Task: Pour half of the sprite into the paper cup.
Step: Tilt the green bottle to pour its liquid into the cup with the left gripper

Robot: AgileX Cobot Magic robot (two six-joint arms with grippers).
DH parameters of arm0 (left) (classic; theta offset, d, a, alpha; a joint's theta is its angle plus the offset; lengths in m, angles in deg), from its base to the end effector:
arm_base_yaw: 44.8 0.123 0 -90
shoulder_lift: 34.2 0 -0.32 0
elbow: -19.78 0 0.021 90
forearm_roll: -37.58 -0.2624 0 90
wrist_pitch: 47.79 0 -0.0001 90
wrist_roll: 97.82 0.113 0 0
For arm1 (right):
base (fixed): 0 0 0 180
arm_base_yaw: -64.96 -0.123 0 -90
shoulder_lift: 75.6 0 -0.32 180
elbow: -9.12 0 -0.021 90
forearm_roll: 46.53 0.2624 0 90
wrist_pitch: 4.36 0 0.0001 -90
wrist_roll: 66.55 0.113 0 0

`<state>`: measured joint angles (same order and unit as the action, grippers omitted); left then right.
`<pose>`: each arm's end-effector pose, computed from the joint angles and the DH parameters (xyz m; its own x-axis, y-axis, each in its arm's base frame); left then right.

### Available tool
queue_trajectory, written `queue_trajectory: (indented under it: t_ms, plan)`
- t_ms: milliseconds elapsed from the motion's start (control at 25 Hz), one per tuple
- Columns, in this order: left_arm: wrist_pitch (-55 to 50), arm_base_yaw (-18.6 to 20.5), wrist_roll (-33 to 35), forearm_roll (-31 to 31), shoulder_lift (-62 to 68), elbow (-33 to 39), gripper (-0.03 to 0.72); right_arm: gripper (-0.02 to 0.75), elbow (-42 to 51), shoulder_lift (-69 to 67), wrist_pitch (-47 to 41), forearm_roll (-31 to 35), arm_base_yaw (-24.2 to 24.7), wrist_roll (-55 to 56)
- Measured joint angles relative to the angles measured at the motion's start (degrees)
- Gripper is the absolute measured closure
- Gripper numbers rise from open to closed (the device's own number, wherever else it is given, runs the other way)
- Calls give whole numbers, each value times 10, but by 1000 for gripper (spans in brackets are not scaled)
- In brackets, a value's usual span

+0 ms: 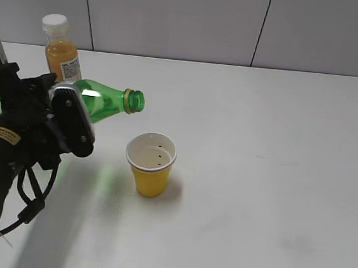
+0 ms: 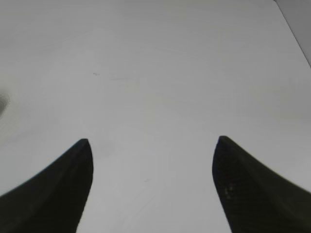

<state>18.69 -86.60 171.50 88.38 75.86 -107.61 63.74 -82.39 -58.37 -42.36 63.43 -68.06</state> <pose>0.2652 -0.1294 0.1557 -0.1324 0.9612 -0.2421 0.1805 0.2635 0.9476 0.0043 0.0068 0.2565 -0.4292 0.0050 -0.9032 -0.0728 0.9965 0.0401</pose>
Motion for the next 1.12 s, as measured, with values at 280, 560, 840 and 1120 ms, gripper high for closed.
queue_trajectory:
  t_ms: [280,560,840,1120]
  plan:
    - [-1,0,1,0,30,0,234,164,0,0,0,0,0,0]
    - [-1,0,13,1,36,0,234,164,0,0,0,0,0,0]
    - [-1,0,31,7,36,-1,234,164,0,0,0,0,0,0]
    - [0,0,62,16,36,-12,234,164,0,0,0,0,0,0]
